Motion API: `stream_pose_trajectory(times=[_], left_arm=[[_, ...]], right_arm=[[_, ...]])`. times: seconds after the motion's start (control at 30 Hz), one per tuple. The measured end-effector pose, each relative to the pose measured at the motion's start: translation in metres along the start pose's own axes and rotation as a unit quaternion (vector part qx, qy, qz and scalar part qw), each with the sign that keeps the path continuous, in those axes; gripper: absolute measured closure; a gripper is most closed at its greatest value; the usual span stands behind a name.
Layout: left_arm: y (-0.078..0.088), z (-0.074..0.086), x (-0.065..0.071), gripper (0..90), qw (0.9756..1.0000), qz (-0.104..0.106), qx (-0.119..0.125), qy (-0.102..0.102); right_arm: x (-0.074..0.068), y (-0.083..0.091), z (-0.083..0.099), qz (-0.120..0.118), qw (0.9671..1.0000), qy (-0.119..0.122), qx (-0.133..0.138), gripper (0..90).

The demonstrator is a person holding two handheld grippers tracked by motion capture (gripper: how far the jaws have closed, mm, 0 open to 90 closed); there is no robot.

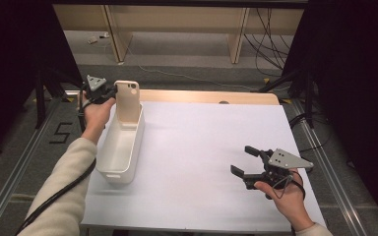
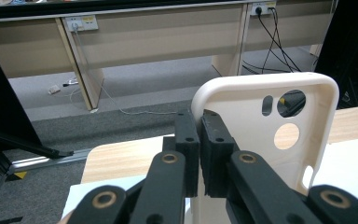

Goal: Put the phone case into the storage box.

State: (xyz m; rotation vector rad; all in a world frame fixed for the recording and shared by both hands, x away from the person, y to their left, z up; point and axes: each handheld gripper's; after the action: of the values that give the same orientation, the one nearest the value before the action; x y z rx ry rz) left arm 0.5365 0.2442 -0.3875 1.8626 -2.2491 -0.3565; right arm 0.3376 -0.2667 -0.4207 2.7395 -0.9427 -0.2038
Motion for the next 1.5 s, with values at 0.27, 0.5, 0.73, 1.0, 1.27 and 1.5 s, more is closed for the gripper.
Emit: stream_pose_trajectory(times=[0.27,0.5,0.73,1.0,1.27,1.5], left_arm=[[-0.002,0.002,0.002,86.4,1.0,0.003,-0.003,-0.001],[-0.003,0.006,0.002,86.4,0.9999,0.0,-0.012,0.006],[-0.004,0.007,0.003,86.4,0.9999,0.001,-0.015,0.005],[-0.006,0.009,0.004,86.4,0.9998,0.001,-0.019,0.003],[-0.006,0.01,0.003,86.4,0.9997,0.001,-0.024,0.002],[-0.007,0.012,0.003,86.4,0.9995,0.005,-0.031,0.002]], right_arm=[[-0.001,-0.005,0.001,-0.009,0.9996,-0.009,0.025,16.1],[-0.001,-0.004,0.001,-0.01,0.9996,-0.01,0.023,16.1],[-0.001,-0.004,0.002,-0.006,0.9998,-0.006,0.017,16.1],[-0.001,-0.004,0.002,-0.008,0.9998,-0.006,0.017,16.0],[-0.001,-0.006,0.002,0.004,0.9995,0.005,0.031,16.0],[0.0,-0.006,0.002,-0.001,0.9996,0.006,0.027,16.0]])
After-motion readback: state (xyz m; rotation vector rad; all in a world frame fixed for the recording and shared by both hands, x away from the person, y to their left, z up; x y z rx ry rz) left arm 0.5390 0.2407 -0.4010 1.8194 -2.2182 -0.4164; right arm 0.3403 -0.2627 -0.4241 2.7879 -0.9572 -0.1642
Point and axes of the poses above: each handheld gripper's, and its own axes: y roughly backward along the jaws, z roughly out of its underside, x roughly to its right
